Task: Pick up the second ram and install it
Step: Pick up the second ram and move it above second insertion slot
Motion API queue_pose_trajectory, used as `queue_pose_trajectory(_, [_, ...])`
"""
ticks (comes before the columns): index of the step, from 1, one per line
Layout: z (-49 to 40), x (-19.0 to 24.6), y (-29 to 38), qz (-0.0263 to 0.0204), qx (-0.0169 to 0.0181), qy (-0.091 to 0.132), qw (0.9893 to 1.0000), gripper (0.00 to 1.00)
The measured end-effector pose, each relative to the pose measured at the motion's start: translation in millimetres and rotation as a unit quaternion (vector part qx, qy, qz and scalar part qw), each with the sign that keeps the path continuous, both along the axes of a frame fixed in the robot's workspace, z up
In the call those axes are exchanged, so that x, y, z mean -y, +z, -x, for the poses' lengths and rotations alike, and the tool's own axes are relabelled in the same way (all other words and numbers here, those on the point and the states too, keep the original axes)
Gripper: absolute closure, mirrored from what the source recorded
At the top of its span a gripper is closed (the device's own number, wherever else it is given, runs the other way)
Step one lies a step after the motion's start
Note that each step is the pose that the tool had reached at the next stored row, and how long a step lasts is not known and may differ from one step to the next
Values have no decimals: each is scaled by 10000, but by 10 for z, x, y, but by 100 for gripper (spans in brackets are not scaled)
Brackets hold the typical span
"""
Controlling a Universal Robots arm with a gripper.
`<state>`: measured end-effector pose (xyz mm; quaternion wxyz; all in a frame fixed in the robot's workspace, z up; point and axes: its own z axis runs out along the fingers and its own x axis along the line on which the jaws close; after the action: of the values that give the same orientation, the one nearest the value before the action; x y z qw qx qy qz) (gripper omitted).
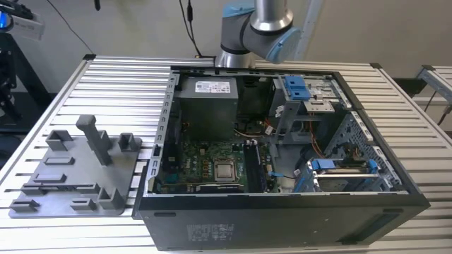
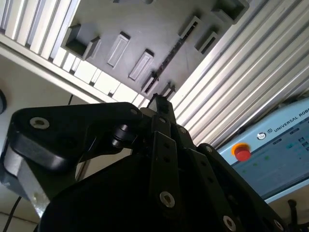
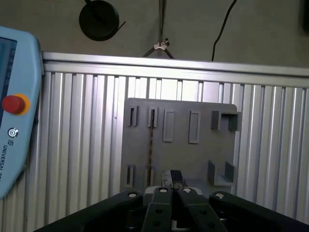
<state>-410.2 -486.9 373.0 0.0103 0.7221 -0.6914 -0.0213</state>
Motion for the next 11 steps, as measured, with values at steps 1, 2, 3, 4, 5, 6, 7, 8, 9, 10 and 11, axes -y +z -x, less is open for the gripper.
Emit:
queue_pose_trajectory(1, [0,0,0,0,0,0,10000,83])
queue_pose_trajectory(2, [0,0,0,0,0,0,10000,76])
queue_pose_trajectory(3, [1,0,0,0,0,0,10000,70])
queue_pose_trajectory(4, [1,0,0,0,0,0,10000,70])
queue_pose_trajectory(5, [1,0,0,0,0,0,10000,64])
queue_pose_trajectory(6, [1,0,0,0,0,0,10000,58])
queue_pose_trajectory(7, [2,0,0,0,0,0,10000,58])
queue_pose_trajectory(8, [2,0,0,0,0,0,10000,52])
queue_pose_trajectory(9, [2,0,0,0,0,0,10000,52])
queue_pose_trajectory(10, [3,0,0,0,0,0,10000,52])
queue_pose_trajectory(11, [3,0,0,0,0,0,10000,52])
